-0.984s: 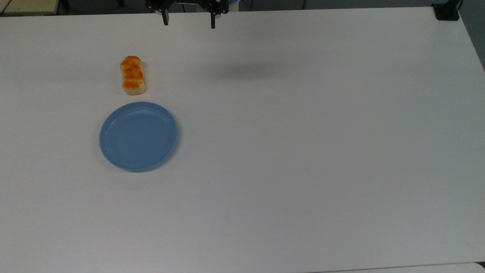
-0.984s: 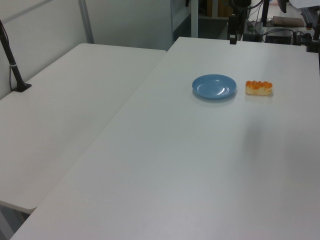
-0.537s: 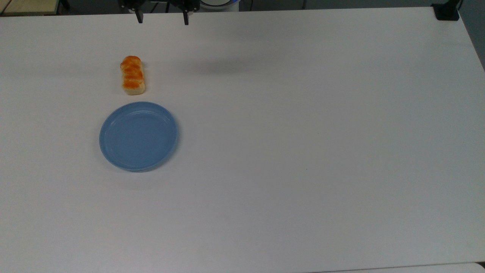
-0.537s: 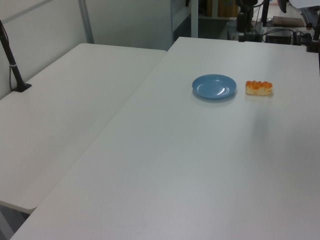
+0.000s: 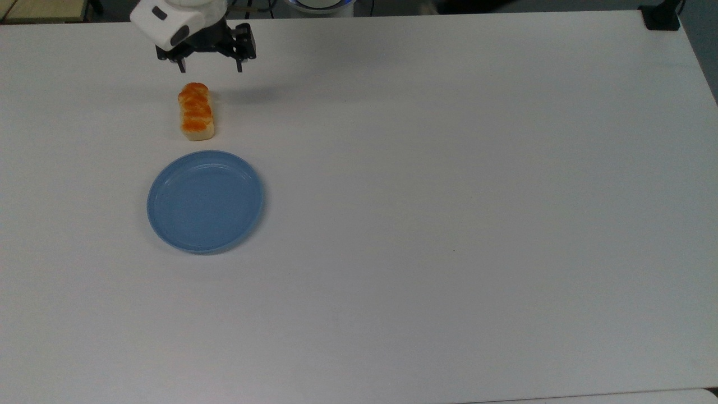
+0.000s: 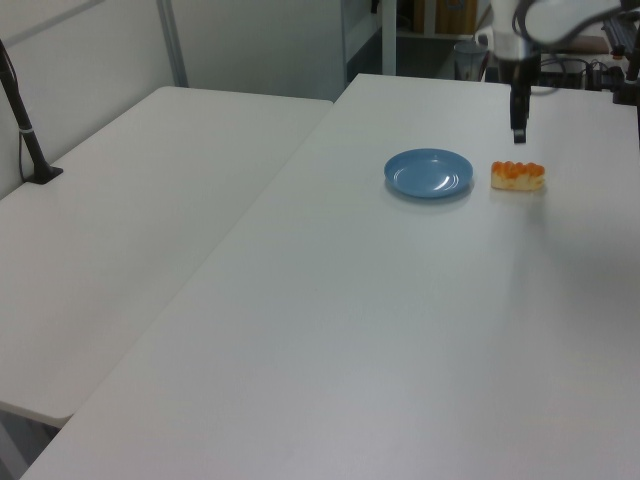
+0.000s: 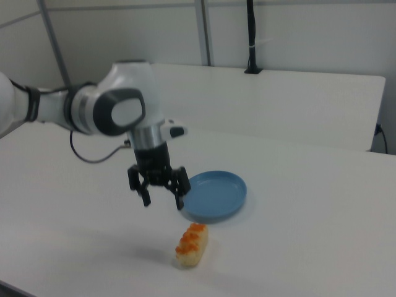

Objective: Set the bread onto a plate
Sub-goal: 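Move the open gripper over the orange-glazed bread roll, then lower the gripper onto the bread roll and close on it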

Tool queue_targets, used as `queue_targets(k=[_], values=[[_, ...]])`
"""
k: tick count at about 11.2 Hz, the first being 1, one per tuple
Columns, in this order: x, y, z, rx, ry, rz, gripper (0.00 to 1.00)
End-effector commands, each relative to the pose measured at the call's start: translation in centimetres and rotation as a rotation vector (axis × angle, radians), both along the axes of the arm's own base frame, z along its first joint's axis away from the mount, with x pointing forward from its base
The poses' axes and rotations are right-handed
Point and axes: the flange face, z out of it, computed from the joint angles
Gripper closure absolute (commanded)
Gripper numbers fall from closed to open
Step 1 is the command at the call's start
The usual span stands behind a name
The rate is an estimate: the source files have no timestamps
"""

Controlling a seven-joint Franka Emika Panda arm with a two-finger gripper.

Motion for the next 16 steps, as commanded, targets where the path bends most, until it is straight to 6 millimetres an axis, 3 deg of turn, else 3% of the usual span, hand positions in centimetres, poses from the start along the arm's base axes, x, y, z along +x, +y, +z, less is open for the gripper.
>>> queue_targets(k=[1, 5, 7, 9, 11, 13, 14, 16], values=[[-1.9, -2.7, -5.1, -0.014, -0.003, 0.0, 0.0], [-2.6, -7.9, -9.0, -0.014, -0.066, -0.045, 0.0], [-2.0, -7.7, -11.3, -0.004, -0.061, -0.04, 0.0], [-1.4, -7.0, -12.1, -0.001, -0.068, -0.024, 0.0], [-1.1, -7.3, -10.7, -0.002, -0.065, -0.002, 0.0], [-1.3, -7.9, -8.0, 0.056, -0.012, 0.027, 0.0], [-0.8, -7.6, -7.5, 0.106, -0.041, 0.012, 0.0], [-0.1, -7.6, -8.6, 0.111, -0.066, 0.007, 0.0]])
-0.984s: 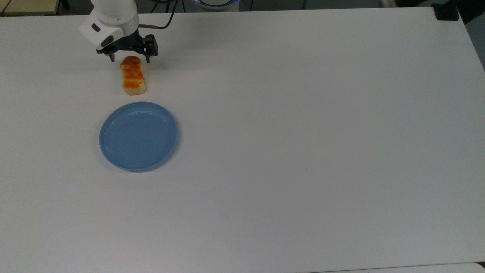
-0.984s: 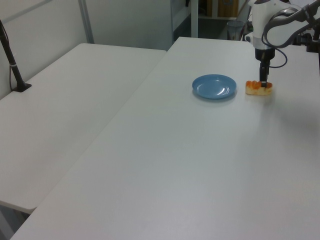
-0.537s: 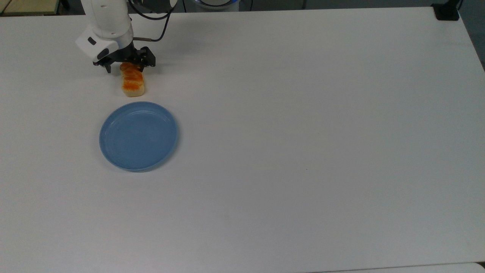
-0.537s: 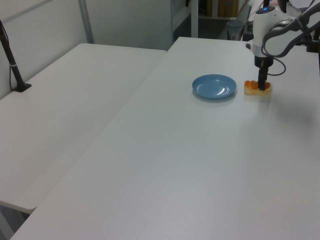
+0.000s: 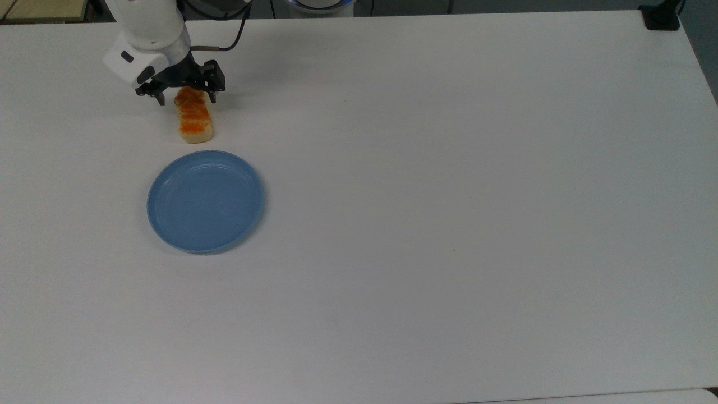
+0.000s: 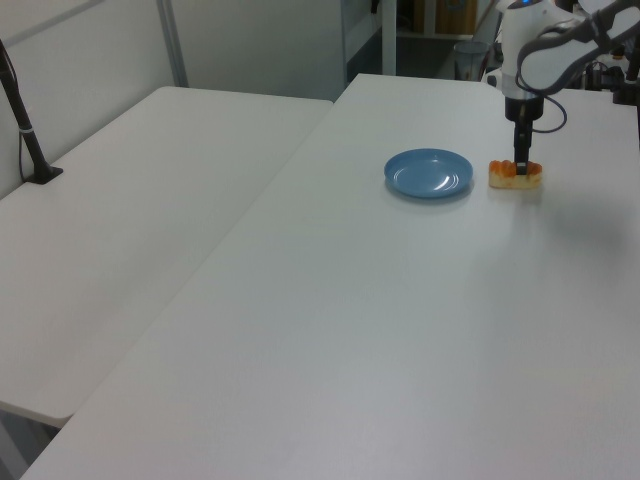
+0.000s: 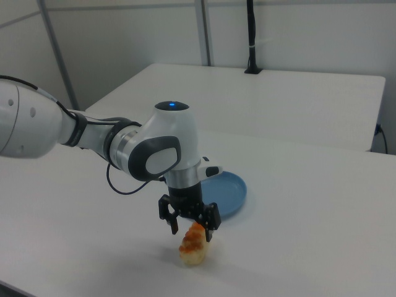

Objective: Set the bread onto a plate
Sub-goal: 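Lower the gripper onto the bread roll and close on it, then lift the bread roll and carry it over the blue plate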

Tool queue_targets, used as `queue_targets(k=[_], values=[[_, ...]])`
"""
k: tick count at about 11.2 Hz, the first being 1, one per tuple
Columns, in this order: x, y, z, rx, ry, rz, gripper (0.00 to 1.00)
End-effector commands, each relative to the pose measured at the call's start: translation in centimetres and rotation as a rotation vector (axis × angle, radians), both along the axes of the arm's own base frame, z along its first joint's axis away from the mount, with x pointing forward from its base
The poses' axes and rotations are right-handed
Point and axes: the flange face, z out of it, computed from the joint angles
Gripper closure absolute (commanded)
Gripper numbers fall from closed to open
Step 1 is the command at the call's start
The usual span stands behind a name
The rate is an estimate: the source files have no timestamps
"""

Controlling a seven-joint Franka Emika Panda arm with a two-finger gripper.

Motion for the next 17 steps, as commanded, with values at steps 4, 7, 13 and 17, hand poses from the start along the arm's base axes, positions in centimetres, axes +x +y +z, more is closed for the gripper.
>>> queue_targets(k=[4, 7, 13, 17], values=[[1.1, 0.1, -2.6, 0.017, -0.044, 0.016, 0.2], [1.0, 0.2, -2.9, 0.02, -0.039, 0.013, 0.51], [4.7, -0.2, 5.6, 0.06, -0.065, -0.145, 0.53], [12.1, 3.8, 6.2, 0.054, -0.135, -0.191, 0.52]])
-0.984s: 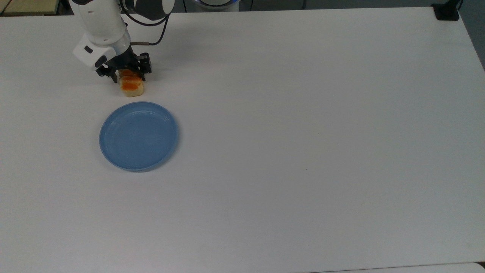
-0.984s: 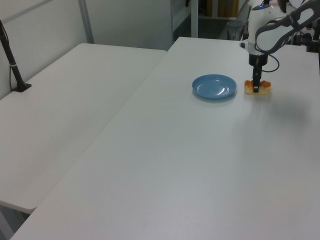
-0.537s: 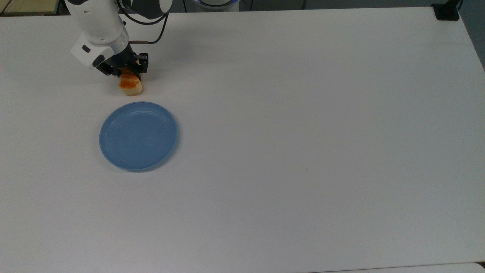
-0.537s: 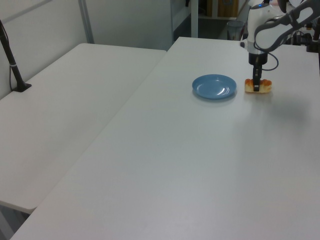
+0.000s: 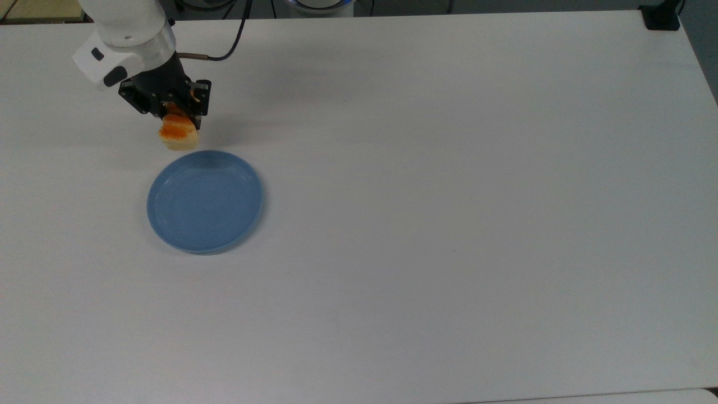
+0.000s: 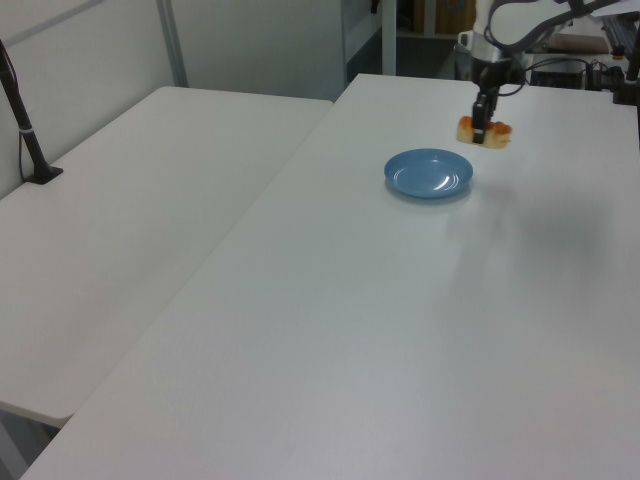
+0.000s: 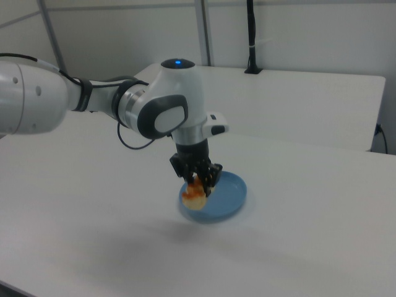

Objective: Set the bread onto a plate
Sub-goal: 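Lift the bread roll and carry it over the blue plate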

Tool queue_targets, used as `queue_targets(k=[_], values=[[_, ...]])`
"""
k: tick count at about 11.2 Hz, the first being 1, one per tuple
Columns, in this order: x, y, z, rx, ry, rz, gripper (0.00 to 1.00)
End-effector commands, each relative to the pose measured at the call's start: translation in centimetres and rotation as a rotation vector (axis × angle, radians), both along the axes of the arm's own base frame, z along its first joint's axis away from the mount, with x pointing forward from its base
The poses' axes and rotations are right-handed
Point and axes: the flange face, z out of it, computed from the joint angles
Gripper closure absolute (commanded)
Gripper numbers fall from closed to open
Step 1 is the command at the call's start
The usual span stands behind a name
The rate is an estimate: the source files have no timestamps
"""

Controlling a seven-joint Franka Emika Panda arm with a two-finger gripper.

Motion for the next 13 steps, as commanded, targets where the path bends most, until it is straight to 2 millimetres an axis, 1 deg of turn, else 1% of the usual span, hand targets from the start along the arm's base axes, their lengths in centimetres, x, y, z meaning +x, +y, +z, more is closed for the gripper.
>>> queue_targets(k=[1, 2, 4, 5, 6, 7, 9, 10, 11, 12, 13], values=[[6.1, 3.1, -1.2, -0.003, -0.004, -0.039, 0.52], [6.8, 3.5, -2.3, -0.007, 0.007, -0.034, 0.52], [7.9, 3.3, -3.3, -0.015, 0.009, -0.027, 0.52], [8.2, 3.1, -4.1, -0.02, 0.017, -0.017, 0.52], [8.4, 3.1, -4.6, -0.027, 0.023, 0.006, 0.49], [8.7, 3.0, -4.9, -0.029, 0.022, 0.006, 0.46], [9.4, 3.0, -5.9, -0.031, 0.026, 0.009, 0.46], [10.0, 2.9, -5.7, -0.039, -0.008, 0.008, 0.45], [10.2, 3.0, -6.2, -0.045, -0.024, 0.008, 0.41], [10.3, 3.0, -6.7, -0.044, -0.019, 0.009, 0.39], [10.3, 3.1, -6.8, -0.045, -0.018, 0.011, 0.35]])
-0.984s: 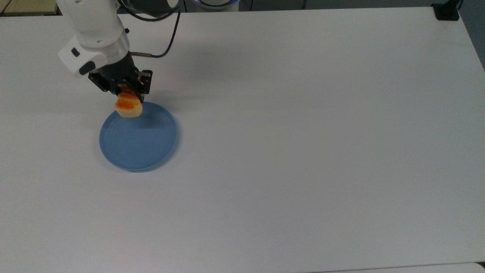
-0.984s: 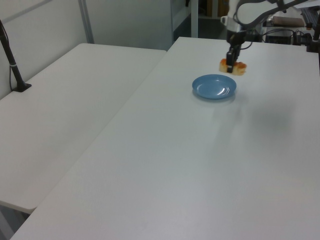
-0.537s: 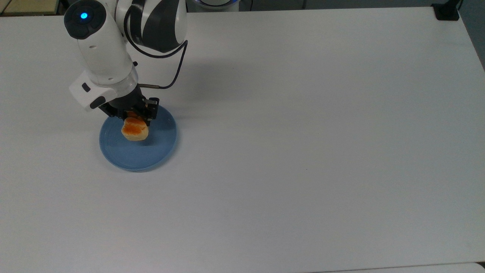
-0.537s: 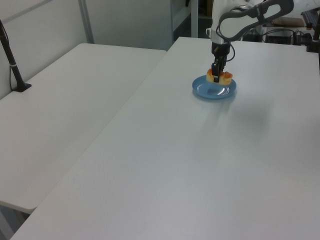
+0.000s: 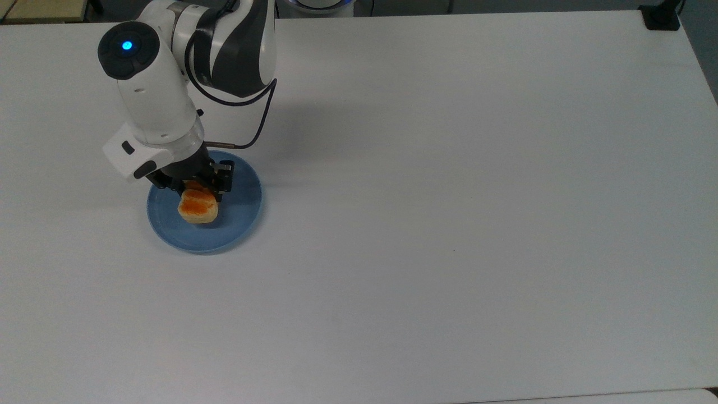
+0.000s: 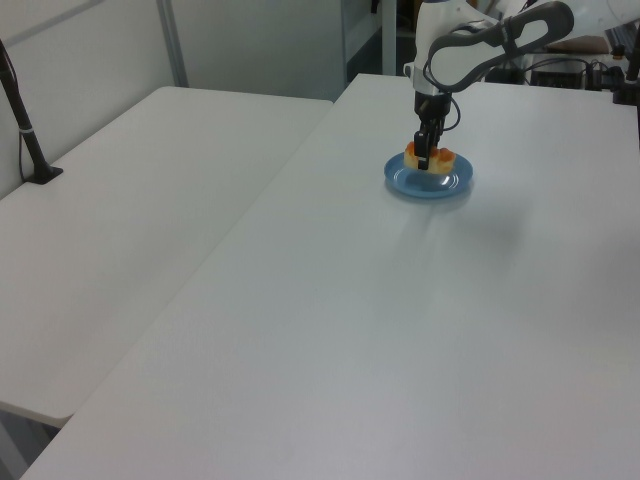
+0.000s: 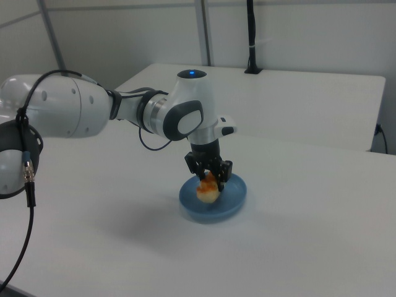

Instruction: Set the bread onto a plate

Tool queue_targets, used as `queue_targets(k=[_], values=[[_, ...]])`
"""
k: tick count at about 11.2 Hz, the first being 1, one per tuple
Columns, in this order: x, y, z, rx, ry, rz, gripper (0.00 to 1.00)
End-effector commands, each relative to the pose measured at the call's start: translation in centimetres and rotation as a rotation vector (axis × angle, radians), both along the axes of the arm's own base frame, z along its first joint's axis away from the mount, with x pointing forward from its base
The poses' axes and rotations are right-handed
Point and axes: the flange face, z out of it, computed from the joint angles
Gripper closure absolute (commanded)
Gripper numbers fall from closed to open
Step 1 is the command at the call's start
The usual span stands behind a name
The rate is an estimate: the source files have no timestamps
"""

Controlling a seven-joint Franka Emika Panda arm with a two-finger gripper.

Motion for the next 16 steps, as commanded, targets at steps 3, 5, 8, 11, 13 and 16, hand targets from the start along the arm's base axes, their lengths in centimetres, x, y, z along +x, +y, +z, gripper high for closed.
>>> queue_targets(k=[3, 5, 8, 11, 13, 16], values=[[0.6, 0.3, -0.4, -0.02, -0.01, 0.022, 0.27], [0.6, 0.3, -0.1, -0.024, -0.014, 0.022, 0.26], [0.1, 1.1, 4.6, -0.024, -0.062, 0.021, 0.0], [-2.4, 7.2, 12.3, -0.047, -0.001, 0.09, 0.0], [-4.8, 11.5, 17.7, -0.05, 0.004, 0.05, 0.0], [-9.1, 15.5, 24.7, -0.022, -0.005, 0.058, 0.0]])
